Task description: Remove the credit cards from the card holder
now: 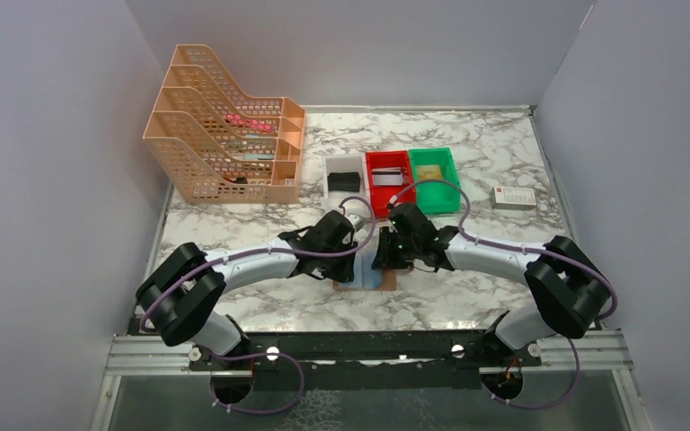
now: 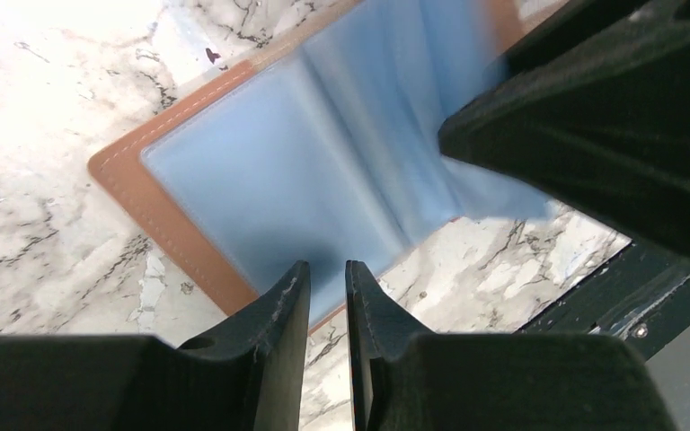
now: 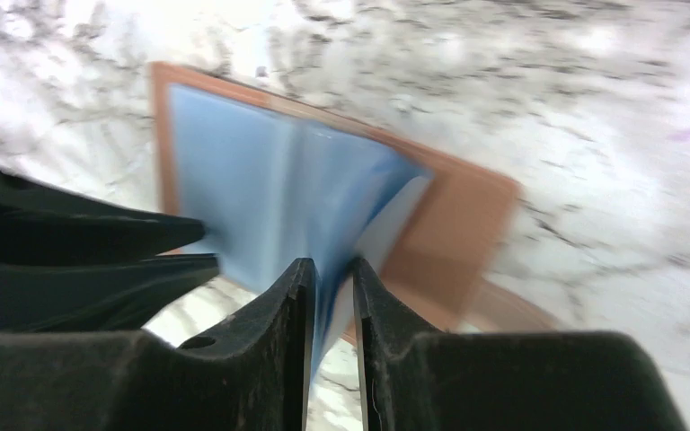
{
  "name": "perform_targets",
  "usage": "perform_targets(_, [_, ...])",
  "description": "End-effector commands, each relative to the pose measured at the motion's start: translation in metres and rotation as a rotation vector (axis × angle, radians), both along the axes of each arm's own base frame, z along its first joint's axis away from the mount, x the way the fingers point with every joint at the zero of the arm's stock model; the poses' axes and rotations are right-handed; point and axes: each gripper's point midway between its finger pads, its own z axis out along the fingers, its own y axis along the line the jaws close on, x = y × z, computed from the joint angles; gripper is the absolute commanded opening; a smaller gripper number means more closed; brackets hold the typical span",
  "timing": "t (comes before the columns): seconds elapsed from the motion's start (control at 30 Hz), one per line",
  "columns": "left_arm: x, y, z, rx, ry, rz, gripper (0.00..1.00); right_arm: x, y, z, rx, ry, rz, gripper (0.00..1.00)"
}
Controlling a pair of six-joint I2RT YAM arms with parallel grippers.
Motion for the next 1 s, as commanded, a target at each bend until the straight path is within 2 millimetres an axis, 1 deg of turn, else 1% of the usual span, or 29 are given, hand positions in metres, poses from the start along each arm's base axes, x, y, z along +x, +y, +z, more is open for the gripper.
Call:
perform_targets(0.0, [0.008,0.003,0.019,-0.018,-0.078,0.033,0.26,0.012,-0.044,-0.001,-0.191,-0.097,-0.087,0.30])
perform_targets(0.13, [0.018,0.007,0.040,-0.035,-0.149,0.077,0.30,0.023,-0.060,0.026,-0.205,-0.203,-0.150,0.38])
perform_targets(0.2, [0.023,0.009,0.051,-0.049,-0.186,0.103,0.37,0.026,-0.072,0.033,-0.248,-0.236,-0.183,0.41])
perform_targets(0.27, [0.028,0.013,0.060,-0.054,-0.221,0.132,0.40,0.031,-0.083,0.040,-0.291,-0.270,-0.214,0.41])
perform_targets(0.3, [0.030,0.017,0.065,-0.052,-0.241,0.150,0.44,0.033,-0.088,0.043,-0.312,-0.285,-0.228,0.41])
perform_targets(0.37, [0.036,0.026,0.073,-0.036,-0.279,0.197,0.54,0.038,-0.097,0.051,-0.342,-0.320,-0.255,0.41])
perform_targets(0.43, [0.043,0.040,0.081,-0.007,-0.325,0.266,0.66,0.043,-0.103,0.062,-0.354,-0.367,-0.274,0.41])
perform_targets(0.5, [0.052,0.059,0.092,0.027,-0.393,0.353,0.76,0.049,-0.107,0.077,-0.348,-0.426,-0.297,0.43])
perform_targets(0.57, [0.059,0.077,0.104,0.048,-0.454,0.440,0.83,0.054,-0.110,0.093,-0.328,-0.494,-0.308,0.45])
perform_targets(0.63, [0.065,0.097,0.117,0.060,-0.519,0.532,0.90,0.060,-0.115,0.109,-0.312,-0.581,-0.329,0.51])
perform_targets(0.7, [0.069,0.116,0.130,0.066,-0.579,0.632,0.97,0.064,-0.119,0.123,-0.295,-0.655,-0.340,0.60])
perform_targets(0.83, [0.074,0.149,0.156,0.092,-0.688,0.778,0.99,0.070,-0.136,0.152,-0.303,-0.765,-0.414,0.71])
perform_targets(0.9, [0.074,0.161,0.170,0.100,-0.731,0.815,0.99,0.071,-0.146,0.163,-0.320,-0.808,-0.448,0.78])
perform_targets(0.97, [0.073,0.170,0.183,0.121,-0.776,0.816,0.99,0.072,-0.154,0.172,-0.334,-0.849,-0.473,0.82])
